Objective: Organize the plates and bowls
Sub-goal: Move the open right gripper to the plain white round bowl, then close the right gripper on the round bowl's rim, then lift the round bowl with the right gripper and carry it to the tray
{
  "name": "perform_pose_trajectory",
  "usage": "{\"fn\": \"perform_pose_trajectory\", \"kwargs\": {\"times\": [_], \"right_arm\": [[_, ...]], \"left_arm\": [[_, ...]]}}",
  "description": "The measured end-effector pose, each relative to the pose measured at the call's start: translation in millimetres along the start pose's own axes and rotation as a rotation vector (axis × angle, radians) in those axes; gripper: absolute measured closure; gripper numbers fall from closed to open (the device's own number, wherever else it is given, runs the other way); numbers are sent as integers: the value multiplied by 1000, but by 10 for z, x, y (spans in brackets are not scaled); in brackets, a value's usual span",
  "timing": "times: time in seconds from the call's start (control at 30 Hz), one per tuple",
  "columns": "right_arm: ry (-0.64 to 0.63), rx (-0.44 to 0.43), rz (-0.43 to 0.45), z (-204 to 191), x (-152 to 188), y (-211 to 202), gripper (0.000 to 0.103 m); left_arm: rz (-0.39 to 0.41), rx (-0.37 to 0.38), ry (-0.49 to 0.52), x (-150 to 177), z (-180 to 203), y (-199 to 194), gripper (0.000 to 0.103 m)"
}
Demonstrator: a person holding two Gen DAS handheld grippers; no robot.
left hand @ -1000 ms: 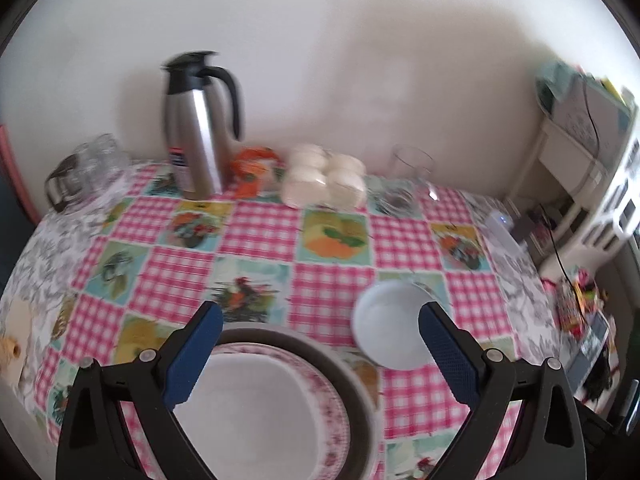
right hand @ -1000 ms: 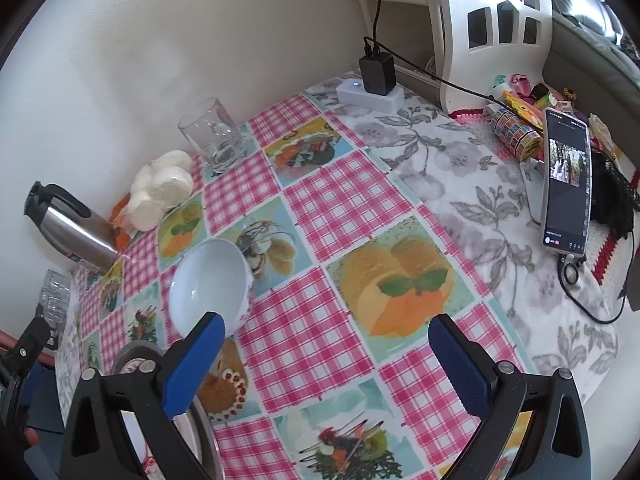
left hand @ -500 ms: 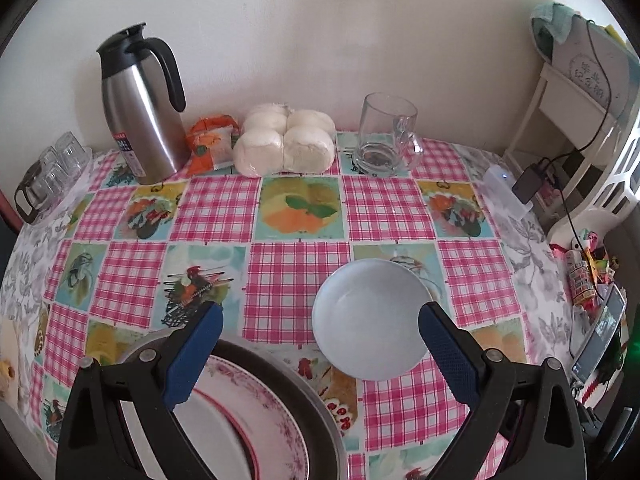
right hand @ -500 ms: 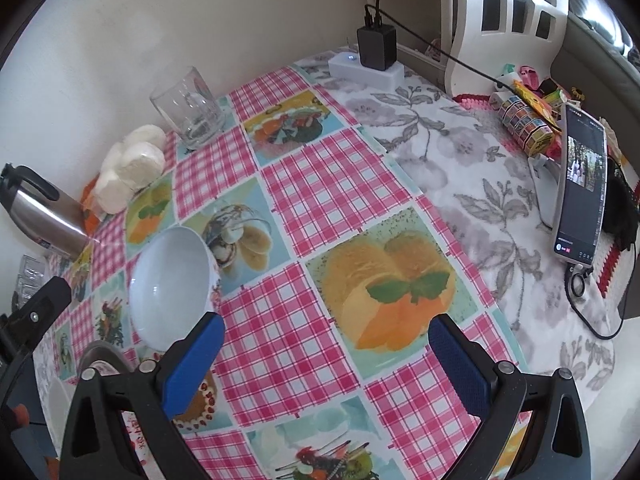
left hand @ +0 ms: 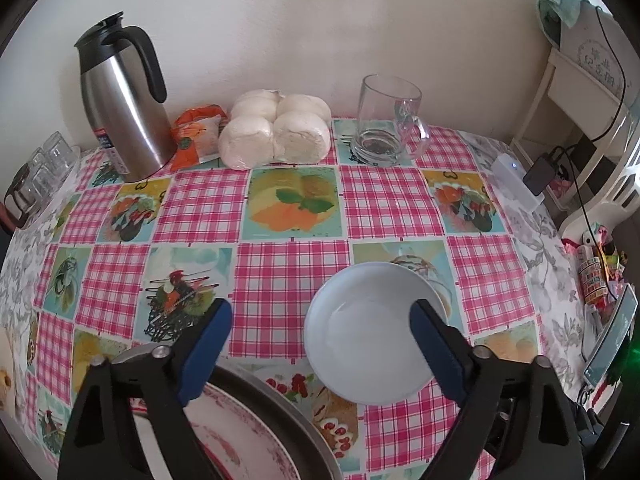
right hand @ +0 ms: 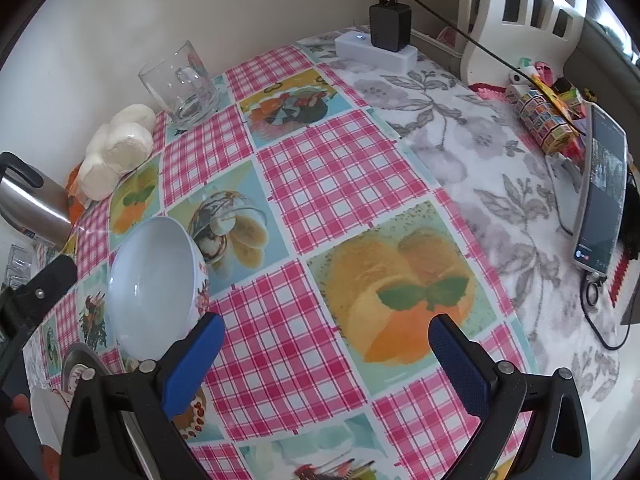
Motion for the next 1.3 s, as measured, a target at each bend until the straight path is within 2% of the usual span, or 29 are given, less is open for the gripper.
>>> {"fn": "perform_pose_trajectory", "kwargs": {"times": [0.17,0.23,0.53,0.7,0.8,1.07,1.17,1.23,1.3], "right_arm": [[-7,-11,-2,-84,-22,87,0],[-10,-17,-1,-121,-30,111,0],[-56,-66,-11,-415,-5,267,0],[-84,-65,-17,-536,29,390,2],[-80,-77,-27,-597,62,460,12],[-64,-127,-31,-732,110,547,41],[-37,-166,-35,-766,103,544,54],[-28,-196,-36,-792,105,532,67],[-29,-210,-33,-799,97,523,74]], "left_arm": [[-23,5,11,53,53,120,23],[-36,3,12,80,58,181,32],[-78,-16,-24,162,-46,369,33],[-100,14,-53,176,-25,375,35],[-88,2,-47,152,-20,375,35],[-126,-4,-67,261,-35,515,39],[-130,-8,-64,277,-30,531,39],[-137,-9,-66,299,-21,549,40],[-146,-6,-66,326,-13,574,41]]}}
Point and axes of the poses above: each gripper's, at about its wrist camera, not at the fingertips, and y roughly the way its jaws point, z to its right, x to its underside, the point moved 10 cm from there along y, roughly the way its jaws point, and after that the axes turned 9 degrees about z, right-handed, at the moved point
